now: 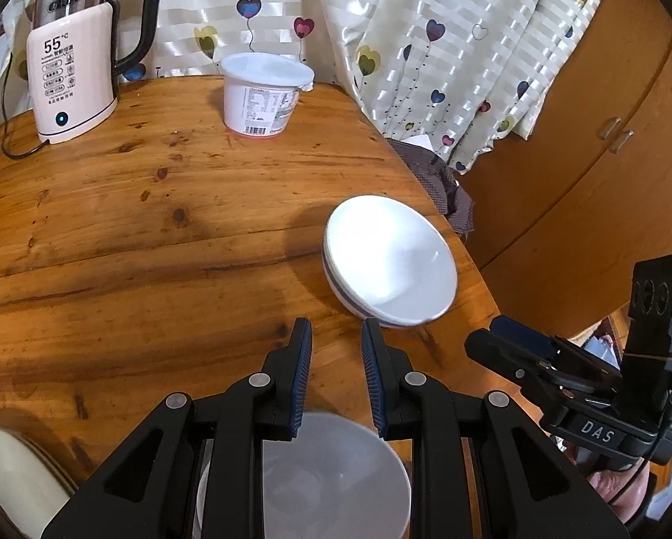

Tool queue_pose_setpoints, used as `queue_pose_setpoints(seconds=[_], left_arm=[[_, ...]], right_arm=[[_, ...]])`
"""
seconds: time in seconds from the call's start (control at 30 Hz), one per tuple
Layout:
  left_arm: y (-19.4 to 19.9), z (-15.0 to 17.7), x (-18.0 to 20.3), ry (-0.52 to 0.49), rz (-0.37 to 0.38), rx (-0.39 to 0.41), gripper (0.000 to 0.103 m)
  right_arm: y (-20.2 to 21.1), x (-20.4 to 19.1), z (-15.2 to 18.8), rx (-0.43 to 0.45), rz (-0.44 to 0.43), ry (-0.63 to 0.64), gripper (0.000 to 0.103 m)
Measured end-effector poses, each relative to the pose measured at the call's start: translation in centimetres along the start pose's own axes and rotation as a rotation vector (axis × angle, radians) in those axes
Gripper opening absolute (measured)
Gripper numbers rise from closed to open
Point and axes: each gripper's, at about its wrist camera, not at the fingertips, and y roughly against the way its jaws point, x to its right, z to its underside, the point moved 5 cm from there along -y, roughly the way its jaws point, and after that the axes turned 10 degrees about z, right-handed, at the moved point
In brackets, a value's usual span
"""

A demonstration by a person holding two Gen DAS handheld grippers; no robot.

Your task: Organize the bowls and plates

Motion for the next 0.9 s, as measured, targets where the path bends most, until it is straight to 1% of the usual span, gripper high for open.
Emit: queue_pose_setpoints(seconds=[0.13, 0.2, 0.27, 0.4, 0.5, 0.63, 0.8, 0.9], left_arm=[[-0.9, -0.3, -0.4, 0.027, 0.018, -0.017, 0.024], [-1.3, -0.6, -0.4, 0.03, 0.023, -0.022, 0.024], [-1.7, -0.9, -0.3, 0.031, 0.03, -0.028, 0.024], [-2.6, -1.7, -0.1, 0.028, 0.039, -0.032, 0.024], [-3.3, -2.2, -0.3, 0.042, 0.051, -0.039, 0.024], [-4.4, -2.6, -0.6, 0.07, 0.073, -0.059, 0.024], [-5.5, -3.0, -0.9, 0.079, 0.065, -0.071, 0.024], [-6.0, -3.0, -1.2, 0.093, 0.072, -0.08, 0.024]], right_arm=[[-0.5, 0.3, -0.5, -0.001, 0.007, -0.004, 0.061], [-0.8, 0.5, -0.8, -0.002, 0.008, -0.007, 0.053], [-1.2, 0.6, -1.1, -0.003, 0.012, -0.008, 0.048], [-1.9, 0.8, -1.8, -0.003, 0.017, -0.008, 0.042], [-2.5, 0.9, -2.3, -0.006, 0.02, -0.009, 0.038], [-3.3, 1.3, -2.8, -0.015, 0.019, -0.021, 0.037], [-4.2, 1.8, -3.2, -0.024, 0.028, -0.031, 0.03], [-4.6, 2.0, -3.4, -0.029, 0.029, -0.036, 0.028]])
